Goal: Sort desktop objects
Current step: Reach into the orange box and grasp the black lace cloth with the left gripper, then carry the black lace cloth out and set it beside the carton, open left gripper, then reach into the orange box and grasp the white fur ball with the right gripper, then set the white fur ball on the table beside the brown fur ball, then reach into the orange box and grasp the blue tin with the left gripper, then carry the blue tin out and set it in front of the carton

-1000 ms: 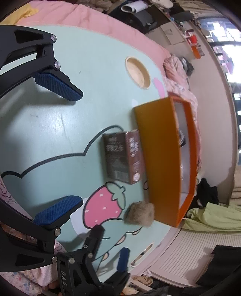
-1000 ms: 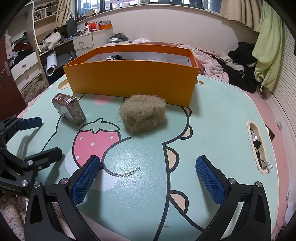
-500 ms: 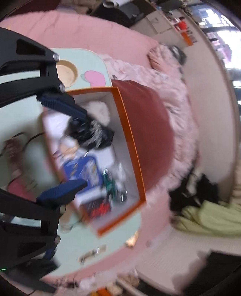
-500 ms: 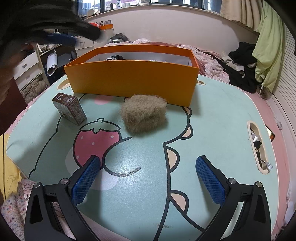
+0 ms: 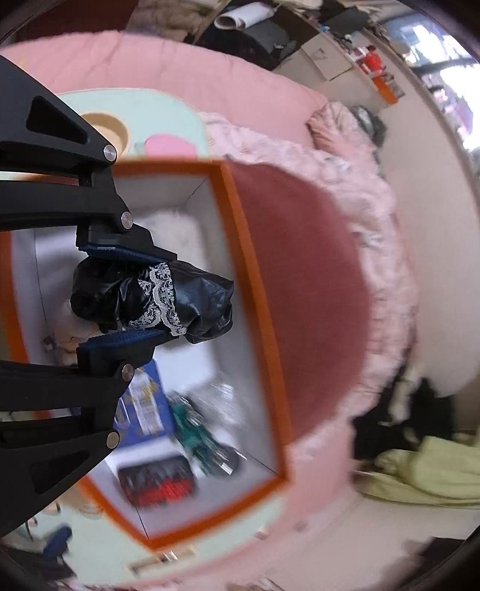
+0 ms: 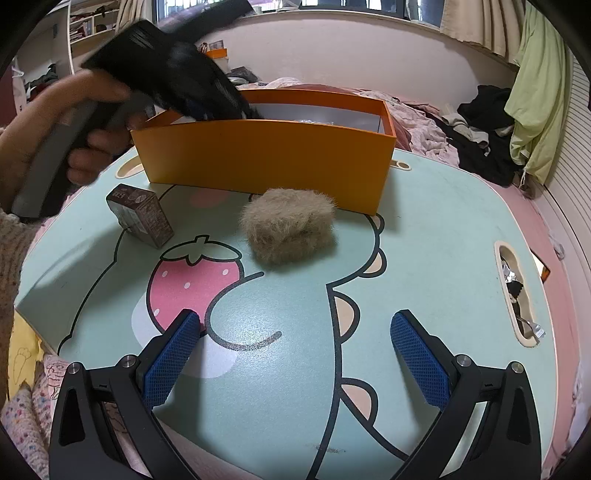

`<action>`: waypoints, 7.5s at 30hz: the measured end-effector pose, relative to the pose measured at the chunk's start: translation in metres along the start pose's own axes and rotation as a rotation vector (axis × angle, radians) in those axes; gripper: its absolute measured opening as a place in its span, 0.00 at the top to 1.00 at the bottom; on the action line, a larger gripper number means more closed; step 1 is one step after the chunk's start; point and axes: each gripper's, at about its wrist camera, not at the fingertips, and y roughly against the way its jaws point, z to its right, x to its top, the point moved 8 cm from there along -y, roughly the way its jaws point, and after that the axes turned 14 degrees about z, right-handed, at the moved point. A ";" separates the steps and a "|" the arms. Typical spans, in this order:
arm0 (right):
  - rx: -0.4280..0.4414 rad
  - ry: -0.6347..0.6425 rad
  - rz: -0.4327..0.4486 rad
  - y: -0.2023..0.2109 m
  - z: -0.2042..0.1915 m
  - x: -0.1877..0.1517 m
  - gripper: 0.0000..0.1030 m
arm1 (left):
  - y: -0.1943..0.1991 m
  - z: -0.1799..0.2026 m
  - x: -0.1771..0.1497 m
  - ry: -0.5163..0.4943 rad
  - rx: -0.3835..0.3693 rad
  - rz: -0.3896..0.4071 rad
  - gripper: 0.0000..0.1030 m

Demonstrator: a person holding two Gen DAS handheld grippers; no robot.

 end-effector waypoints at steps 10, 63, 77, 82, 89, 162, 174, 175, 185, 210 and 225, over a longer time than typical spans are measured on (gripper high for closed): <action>0.000 0.000 0.000 0.000 0.000 0.000 0.00 | 0.130 -0.012 -0.010 0.123 -0.216 0.217 0.70; 0.000 0.005 0.003 0.005 -0.004 -0.001 0.00 | 0.102 -0.006 -0.170 0.058 0.005 0.101 0.00; 0.176 -0.078 0.116 0.029 -0.026 0.085 0.14 | 0.103 -0.007 -0.170 0.059 0.005 0.100 0.00; 0.339 -0.176 -0.017 -0.034 -0.062 0.159 0.24 | 0.101 -0.006 -0.169 0.059 0.005 0.100 0.00; 0.248 -0.224 -0.289 -0.153 -0.086 0.160 0.36 | 0.099 -0.004 -0.169 0.058 0.003 0.100 0.00; 0.042 0.035 0.032 0.010 -0.008 -0.005 0.01 | 0.077 0.032 -0.011 0.180 -0.230 0.006 0.07; 0.043 0.034 0.034 0.010 -0.007 -0.005 0.01 | -0.046 0.054 -0.034 0.136 -0.109 -0.321 0.18; 0.043 0.034 0.034 0.010 -0.007 -0.005 0.01 | -0.047 0.056 -0.035 0.130 -0.123 -0.327 0.18; 0.042 0.032 0.034 0.011 -0.008 -0.005 0.01 | -0.040 0.056 -0.029 0.182 -0.218 -0.269 0.32; 0.039 0.031 0.035 0.013 -0.008 -0.005 0.00 | 0.091 0.028 -0.107 0.362 -0.428 0.010 0.34; 0.037 0.029 0.036 0.014 -0.008 -0.006 0.00 | 0.139 0.016 -0.156 0.174 -0.221 0.126 0.06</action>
